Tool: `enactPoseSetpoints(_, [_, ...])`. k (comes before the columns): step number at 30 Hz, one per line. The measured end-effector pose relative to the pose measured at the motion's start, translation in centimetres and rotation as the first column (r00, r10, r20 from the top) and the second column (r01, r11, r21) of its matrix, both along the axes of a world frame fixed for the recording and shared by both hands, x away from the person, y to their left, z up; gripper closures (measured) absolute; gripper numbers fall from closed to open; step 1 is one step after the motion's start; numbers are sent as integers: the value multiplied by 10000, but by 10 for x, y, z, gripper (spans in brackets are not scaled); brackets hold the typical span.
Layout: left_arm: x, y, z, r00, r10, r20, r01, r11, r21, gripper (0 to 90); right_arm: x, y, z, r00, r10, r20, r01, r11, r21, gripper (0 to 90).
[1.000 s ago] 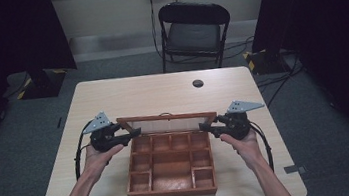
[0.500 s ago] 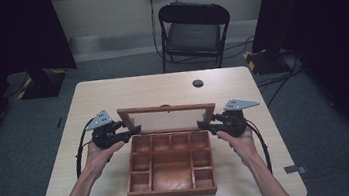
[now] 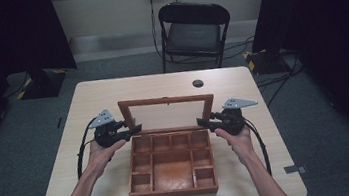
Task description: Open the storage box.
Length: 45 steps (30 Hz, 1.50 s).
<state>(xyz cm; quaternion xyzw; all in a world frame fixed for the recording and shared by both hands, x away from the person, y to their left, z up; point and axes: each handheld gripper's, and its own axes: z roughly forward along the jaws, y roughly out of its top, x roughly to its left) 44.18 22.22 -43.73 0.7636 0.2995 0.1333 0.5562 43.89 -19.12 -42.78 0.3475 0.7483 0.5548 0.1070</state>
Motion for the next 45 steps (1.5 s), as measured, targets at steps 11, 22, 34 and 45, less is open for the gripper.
enactPoseSetpoints(11, [4,0,-3,9998,183,-88,-185,9997,-181,565,6,2,-6,9999,-106,-43,105,9999,-123,558])
enactPoseSetpoints(22, [7,-2,-8,9993,350,-136,-352,9993,-121,566,11,5,-11,9997,-201,-98,200,9997,-107,551])
enactPoseSetpoints(34, [8,-2,-13,9986,433,-308,-435,9990,-66,555,14,7,-15,9994,-266,-223,263,9995,-163,533])
enactPoseSetpoints(45, [16,0,-21,9943,764,-741,-770,9970,-52,563,21,9,-21,9976,-585,-377,583,9983,-70,500])
